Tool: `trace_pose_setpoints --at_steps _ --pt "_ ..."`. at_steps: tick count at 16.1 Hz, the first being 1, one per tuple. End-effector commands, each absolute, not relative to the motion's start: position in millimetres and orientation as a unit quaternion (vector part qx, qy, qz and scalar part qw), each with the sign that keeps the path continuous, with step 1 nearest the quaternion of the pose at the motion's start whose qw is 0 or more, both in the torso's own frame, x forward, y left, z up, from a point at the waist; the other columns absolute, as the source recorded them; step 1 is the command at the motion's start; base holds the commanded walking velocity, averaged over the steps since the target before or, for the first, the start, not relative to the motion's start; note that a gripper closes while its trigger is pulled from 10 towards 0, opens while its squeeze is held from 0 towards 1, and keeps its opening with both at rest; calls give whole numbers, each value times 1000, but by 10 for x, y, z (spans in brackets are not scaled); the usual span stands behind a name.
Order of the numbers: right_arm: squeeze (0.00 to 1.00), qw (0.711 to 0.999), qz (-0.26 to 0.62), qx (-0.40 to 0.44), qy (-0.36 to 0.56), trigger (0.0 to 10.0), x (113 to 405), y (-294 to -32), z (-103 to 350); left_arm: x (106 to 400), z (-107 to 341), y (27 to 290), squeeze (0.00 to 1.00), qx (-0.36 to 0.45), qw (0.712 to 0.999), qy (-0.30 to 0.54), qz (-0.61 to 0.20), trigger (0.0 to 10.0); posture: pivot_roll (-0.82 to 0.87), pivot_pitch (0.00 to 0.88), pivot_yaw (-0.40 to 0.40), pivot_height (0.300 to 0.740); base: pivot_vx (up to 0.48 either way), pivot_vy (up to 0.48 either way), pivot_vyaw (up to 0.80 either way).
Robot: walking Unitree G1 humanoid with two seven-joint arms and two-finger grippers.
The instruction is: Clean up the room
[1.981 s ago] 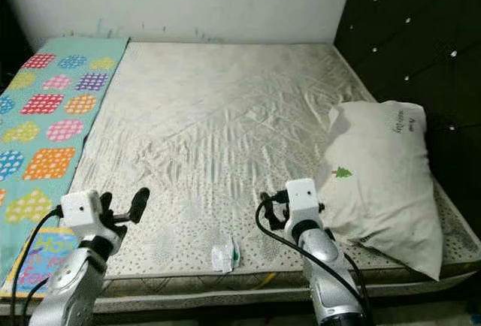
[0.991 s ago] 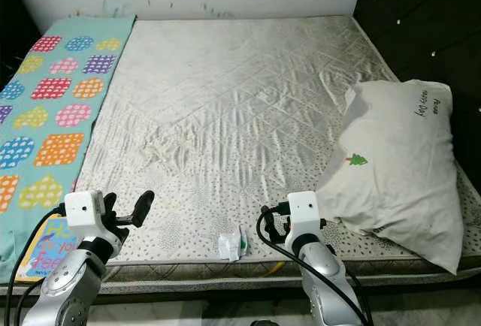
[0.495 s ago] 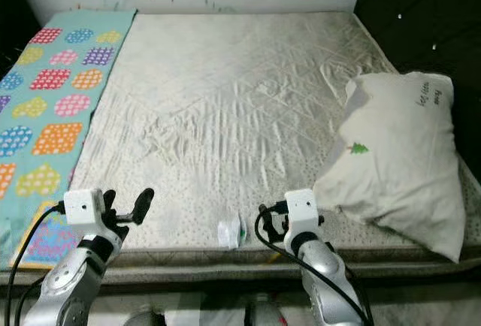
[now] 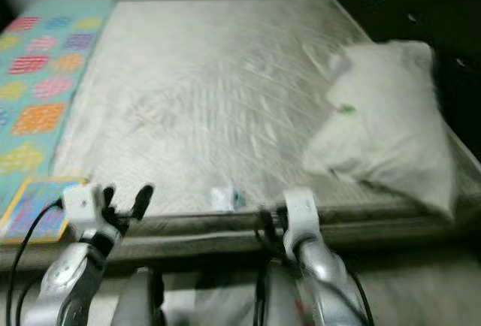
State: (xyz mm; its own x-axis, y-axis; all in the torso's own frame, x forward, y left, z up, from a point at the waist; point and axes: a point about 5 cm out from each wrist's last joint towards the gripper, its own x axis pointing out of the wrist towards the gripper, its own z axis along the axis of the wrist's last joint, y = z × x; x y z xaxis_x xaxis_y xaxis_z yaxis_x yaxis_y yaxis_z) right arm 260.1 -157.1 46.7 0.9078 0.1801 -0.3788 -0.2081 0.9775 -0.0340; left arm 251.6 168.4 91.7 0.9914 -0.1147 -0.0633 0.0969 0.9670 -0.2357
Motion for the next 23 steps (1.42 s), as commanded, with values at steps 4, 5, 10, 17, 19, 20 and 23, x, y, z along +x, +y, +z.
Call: trace_pose_setpoints --at_steps 4,5,10,17,19,20,23 --pt "0 978 115 -41 168 10000 2668 -1510 559 2445 790 1734 0 -122 990 65 -32 10000 -66 136 12 615 0 0 0" --pt "0 978 116 -41 168 10000 2671 -1510 560 2449 790 1733 0 -122 990 65 -32 10000 -66 136 11 615 0 0 0" --pt "0 978 121 -40 167 10000 2685 -1493 561 2464 787 1739 0 -121 990 65 -30 10000 -64 132 13 567 0 0 0" --pt "0 978 125 -36 164 10000 2701 -1481 563 2480 816 1710 0 -132 989 53 -46 10000 -65 126 13 548 0 0 0" --pt "0 977 142 -52 153 10000 2699 -1450 588 2484 818 1702 0 -135 988 51 -48 10000 -65 125 12 548 0 0 356" --pt "0 976 144 -55 152 10000 2698 -1446 589 2484 817 1703 0 -135 988 51 -48 10000 -65 125 12 548 0 0 712" --pt "0 976 142 -47 155 10000 2700 -1445 579 2484 813 1703 0 -135 988 52 -47 10000 -65 124 10 548 0 0 648"
